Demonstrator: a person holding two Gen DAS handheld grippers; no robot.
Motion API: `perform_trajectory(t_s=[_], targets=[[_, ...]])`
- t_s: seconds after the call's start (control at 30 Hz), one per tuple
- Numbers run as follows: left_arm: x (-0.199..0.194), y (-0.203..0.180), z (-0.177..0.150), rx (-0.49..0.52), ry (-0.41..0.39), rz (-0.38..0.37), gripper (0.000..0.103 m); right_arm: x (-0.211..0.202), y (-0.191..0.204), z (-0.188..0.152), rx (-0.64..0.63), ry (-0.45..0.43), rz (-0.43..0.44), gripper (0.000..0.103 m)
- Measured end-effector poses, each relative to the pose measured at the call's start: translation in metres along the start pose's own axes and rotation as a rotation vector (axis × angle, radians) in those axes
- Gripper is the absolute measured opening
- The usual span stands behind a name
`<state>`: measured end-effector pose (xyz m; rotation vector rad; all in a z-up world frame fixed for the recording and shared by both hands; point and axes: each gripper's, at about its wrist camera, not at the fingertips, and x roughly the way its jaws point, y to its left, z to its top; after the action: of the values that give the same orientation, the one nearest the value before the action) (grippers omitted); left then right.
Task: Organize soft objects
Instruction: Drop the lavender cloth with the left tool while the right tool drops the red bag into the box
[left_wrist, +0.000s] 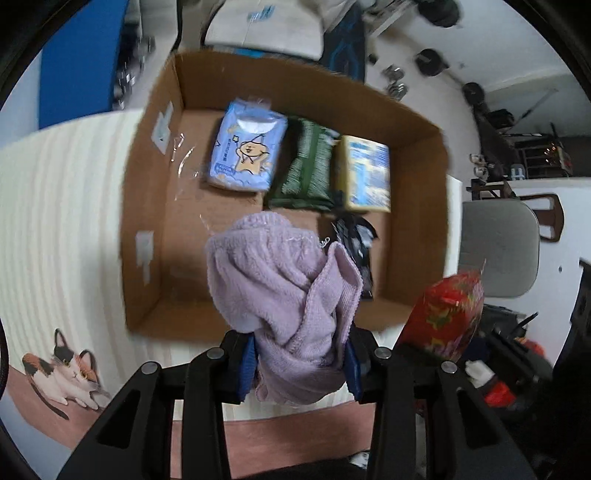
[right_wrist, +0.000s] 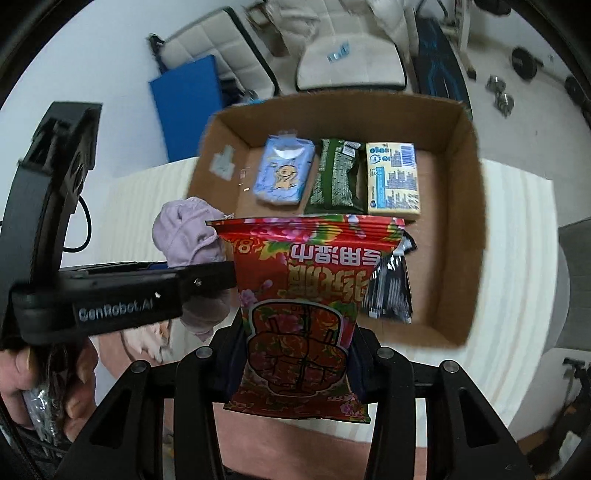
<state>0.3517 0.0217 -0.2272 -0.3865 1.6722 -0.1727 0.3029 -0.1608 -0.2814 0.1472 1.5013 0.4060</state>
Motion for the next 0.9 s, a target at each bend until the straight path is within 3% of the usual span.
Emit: perform_trajectory(t_s=[0.2, 0.33, 0.6, 0.7, 0.77, 0.9], targets=[[0.042, 0.01, 0.05, -0.03, 0.133, 0.026, 0.036, 0.058, -0.009, 0.026, 0.045, 0.098, -0.021, 0.047], [0.068, 0.013, 0.058, -0.034, 0.189, 0.031, 0.036, 0.093, -0.015, 0.034, 0.065, 0.14, -0.046, 0.047], [0.09, 0.014, 0.053, -0.023, 0.239, 0.071, 0.04, 0.116, -0.022, 0.04, 0.076, 0.173, -0.084, 0.05], [0.089, 0.016, 0.05, -0.032, 0.24, 0.087, 0.059, 0.115, -0.019, 0.042, 0.062, 0.174, -0.106, 0.076], [0.083, 0.016, 0.048, -0.01, 0.212, 0.119, 0.076, 0.111, -0.018, 0.044, 0.046, 0.16, -0.126, 0.081], [0.07, 0.018, 0.041, 0.003, 0.174, 0.137, 0.09, 0.101, -0.015, 0.047, 0.031, 0.147, -0.153, 0.094]])
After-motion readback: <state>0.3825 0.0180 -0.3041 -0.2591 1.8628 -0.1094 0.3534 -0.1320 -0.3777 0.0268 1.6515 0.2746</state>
